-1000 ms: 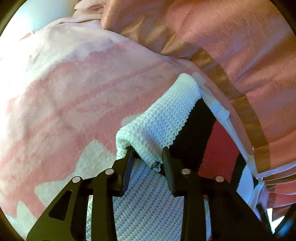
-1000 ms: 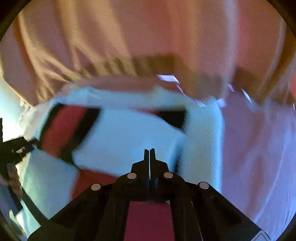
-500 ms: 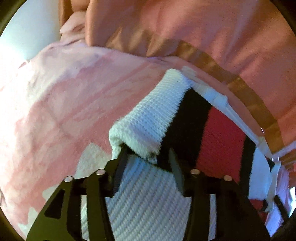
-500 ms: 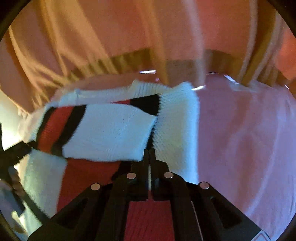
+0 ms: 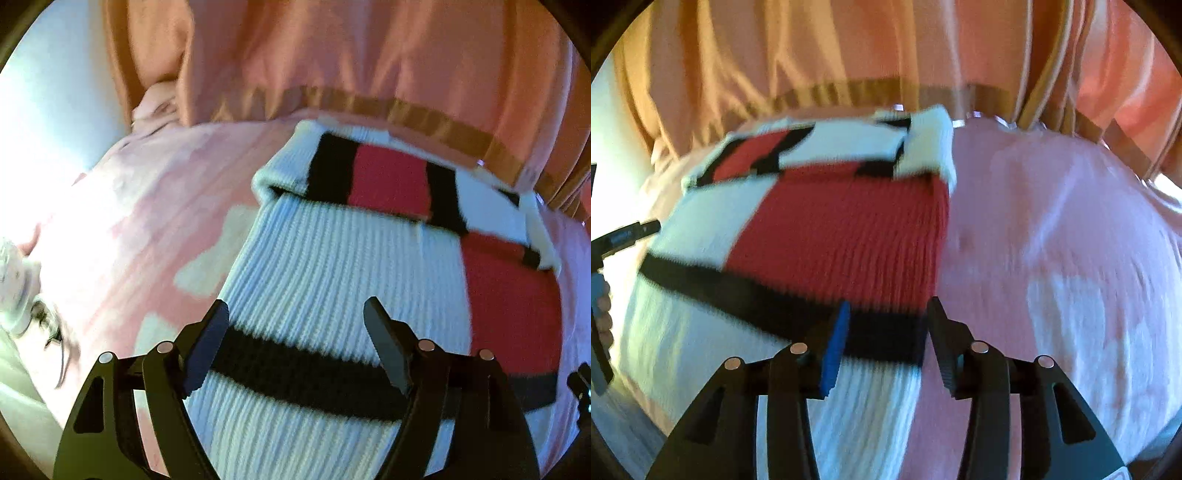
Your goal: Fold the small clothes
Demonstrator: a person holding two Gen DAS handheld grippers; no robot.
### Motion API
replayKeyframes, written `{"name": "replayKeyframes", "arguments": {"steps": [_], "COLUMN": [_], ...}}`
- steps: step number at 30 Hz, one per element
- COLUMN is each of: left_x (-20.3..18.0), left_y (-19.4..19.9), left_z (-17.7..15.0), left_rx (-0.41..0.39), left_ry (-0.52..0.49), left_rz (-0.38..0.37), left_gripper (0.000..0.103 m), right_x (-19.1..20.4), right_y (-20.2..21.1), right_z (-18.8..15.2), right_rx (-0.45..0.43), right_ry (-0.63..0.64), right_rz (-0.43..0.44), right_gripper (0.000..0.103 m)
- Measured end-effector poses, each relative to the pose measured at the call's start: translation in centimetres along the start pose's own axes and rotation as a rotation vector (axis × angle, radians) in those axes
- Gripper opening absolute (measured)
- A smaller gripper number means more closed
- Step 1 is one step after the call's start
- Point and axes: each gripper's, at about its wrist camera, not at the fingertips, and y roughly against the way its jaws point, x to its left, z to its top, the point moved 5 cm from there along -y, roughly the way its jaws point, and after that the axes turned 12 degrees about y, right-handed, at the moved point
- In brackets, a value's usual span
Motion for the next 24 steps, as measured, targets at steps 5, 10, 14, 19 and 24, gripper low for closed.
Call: {"name": "replayKeyframes", "arguments": {"steps": [5,10,14,19,24], "left_x": [1.9,3.3,5.3,9.3,11.0], "left_y": [0.6,1.7,2.0,1.7,2.1], "left_z": [-2.8,-4.8,-6.7,-8.4,-8.9], "left_rx": [0.028,0.029,0.054,0.116,0.116], "left_ry": [0.014,0.017,0.058,0.213,0.323], "left_rz": [0.024,0.033,0.007,-0.022,-0.093], "left_gripper": [0.073,0.081,0.083,0.084,0.088], "right_x": [1.0,1.5,1.6,2.0,2.9], "right_y": [0.4,1.1,1.4,1.6,2.1], "right_z": [-4.4,-6.2,-7.7,-8.8,-9.4], "right_rx": [0.045,0.046,0.056,0.060,0.039], "right_ry": [-0.024,-0.039,-0.072,-0.101,-0.135], "right_rz": [0.023,0.028,0.048,0.076,0.127], "right_gripper": [0.046,0.051,0.057,0.059,0.062]}}
